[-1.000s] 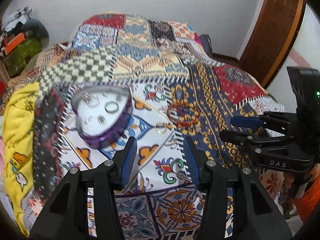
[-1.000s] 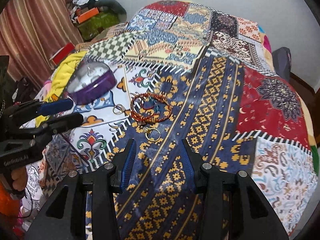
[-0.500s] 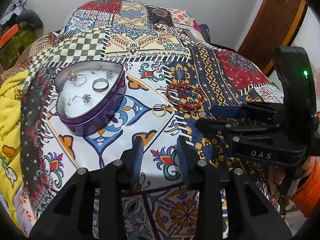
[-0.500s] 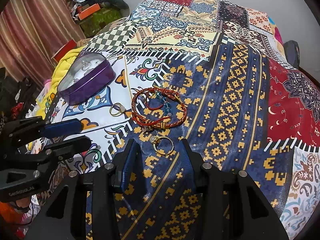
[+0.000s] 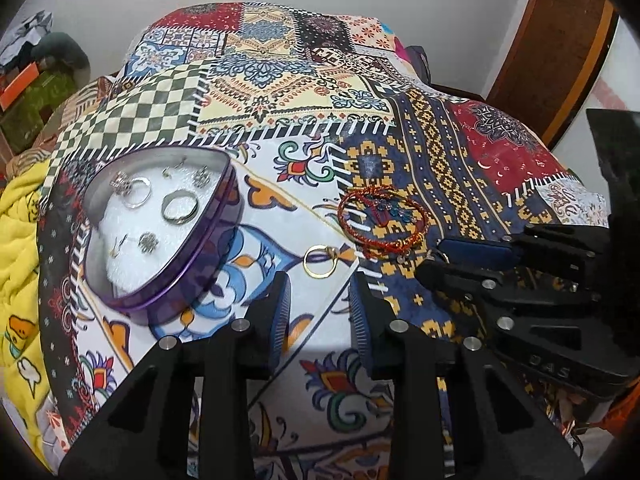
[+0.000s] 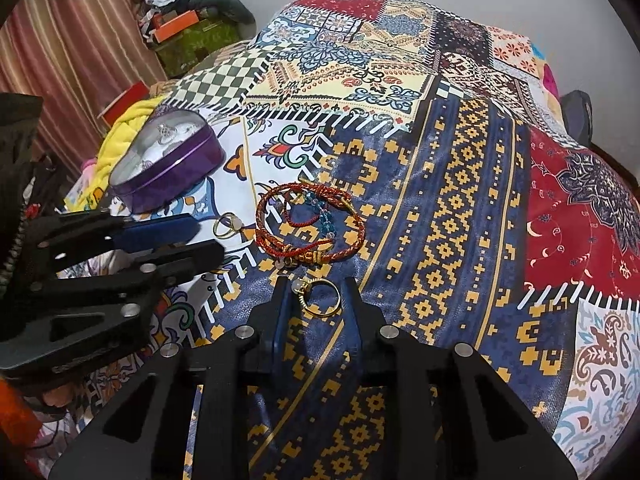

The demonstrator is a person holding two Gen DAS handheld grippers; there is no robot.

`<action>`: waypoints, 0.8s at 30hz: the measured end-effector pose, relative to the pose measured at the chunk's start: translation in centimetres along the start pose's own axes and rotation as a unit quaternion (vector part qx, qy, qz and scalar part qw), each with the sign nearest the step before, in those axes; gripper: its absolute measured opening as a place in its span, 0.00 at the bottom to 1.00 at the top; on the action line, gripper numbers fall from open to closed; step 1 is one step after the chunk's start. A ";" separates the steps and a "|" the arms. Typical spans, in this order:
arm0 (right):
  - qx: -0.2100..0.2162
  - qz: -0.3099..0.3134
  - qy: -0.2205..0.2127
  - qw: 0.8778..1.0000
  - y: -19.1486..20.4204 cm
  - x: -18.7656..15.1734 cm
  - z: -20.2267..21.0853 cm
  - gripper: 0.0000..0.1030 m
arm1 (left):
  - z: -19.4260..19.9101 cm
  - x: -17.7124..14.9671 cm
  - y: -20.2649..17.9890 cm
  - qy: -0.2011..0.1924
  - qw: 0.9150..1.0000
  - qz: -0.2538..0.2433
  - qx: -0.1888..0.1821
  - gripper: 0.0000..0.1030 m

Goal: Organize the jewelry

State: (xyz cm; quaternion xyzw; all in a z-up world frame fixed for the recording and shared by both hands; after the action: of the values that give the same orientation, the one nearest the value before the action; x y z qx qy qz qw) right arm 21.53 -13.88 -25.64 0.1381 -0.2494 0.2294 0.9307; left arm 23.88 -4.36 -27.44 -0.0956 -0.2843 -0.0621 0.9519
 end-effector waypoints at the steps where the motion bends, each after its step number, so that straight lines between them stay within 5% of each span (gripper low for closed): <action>1: 0.002 -0.002 -0.001 1.000 -0.1 0.0 0.1 0.22 | -0.2 0.2 0.0 0.001 1.000 -0.001 0.000 0.29; 24: -0.001 -0.018 -0.038 0.999 -0.7 1.1 3.3 0.22 | 0.3 0.7 -0.7 -0.002 1.000 0.010 -0.007 0.17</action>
State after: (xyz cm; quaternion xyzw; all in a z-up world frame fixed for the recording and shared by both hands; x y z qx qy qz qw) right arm 21.42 -15.33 -22.39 0.1501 -0.2826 0.2072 0.9245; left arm 24.22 -5.01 -26.67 -0.1051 -0.2850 -0.0542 0.9512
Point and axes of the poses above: each gripper's, at about its wrist camera, not at the fingertips, and z roughly against the way its jaws point, y to its left, x to its top, the point moved 5 cm from there along -z, roughly the way its jaws point, and after that the axes turned 3 degrees about -x, right-handed, at the moved point
